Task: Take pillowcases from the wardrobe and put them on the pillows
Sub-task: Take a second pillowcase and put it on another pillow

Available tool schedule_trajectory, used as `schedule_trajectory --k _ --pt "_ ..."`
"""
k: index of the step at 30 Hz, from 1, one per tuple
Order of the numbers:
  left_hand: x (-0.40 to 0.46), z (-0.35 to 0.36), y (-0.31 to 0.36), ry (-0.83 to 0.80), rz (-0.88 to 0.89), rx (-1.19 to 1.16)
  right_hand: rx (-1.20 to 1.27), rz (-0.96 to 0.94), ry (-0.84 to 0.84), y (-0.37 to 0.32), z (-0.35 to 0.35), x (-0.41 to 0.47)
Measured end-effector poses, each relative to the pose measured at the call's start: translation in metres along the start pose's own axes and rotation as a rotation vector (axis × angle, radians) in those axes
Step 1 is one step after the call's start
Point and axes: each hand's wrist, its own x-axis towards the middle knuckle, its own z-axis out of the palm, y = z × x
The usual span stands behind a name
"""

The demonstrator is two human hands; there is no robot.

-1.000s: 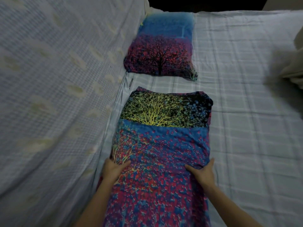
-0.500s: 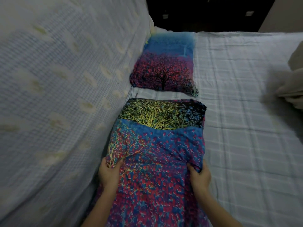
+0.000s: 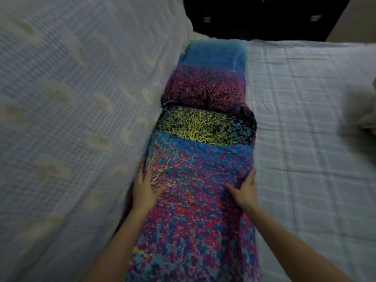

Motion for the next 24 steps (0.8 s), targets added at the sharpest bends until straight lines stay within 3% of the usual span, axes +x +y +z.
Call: schedule_trajectory --k 3,5,18,24 --pt "0.002 0.035 -0.018 -0.147 -0.006 0.321 -0.391 0.019 -0.099 0.021 0.019 0.008" --pt "0.006 0.048 -0.028 -0.165 -0.008 0.403 -0.476 0.003 -0.106 0.033 0.028 0.014" --pt "0.014 0.070 -0.030 -0.075 -0.013 0.573 -0.612 0.006 -0.195 0.061 0.040 0.048" --pt "-0.015 0.064 -0.024 0.011 -0.009 0.509 -0.671 0.001 -0.148 0.057 0.030 0.020"
